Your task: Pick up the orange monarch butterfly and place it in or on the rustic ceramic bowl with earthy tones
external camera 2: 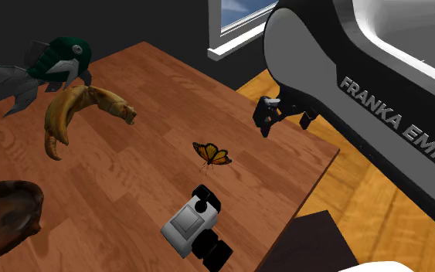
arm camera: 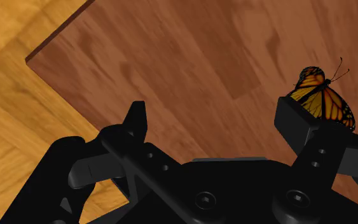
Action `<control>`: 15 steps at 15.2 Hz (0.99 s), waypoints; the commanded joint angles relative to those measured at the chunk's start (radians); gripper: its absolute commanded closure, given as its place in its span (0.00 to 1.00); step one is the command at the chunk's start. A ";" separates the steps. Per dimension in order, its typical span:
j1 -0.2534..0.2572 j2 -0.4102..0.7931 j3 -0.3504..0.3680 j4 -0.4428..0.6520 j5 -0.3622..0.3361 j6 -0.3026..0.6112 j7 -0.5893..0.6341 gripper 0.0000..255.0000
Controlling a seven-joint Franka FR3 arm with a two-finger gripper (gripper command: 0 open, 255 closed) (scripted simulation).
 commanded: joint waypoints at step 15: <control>0.237 0.195 0.075 -0.148 0.136 0.445 -0.252 0.00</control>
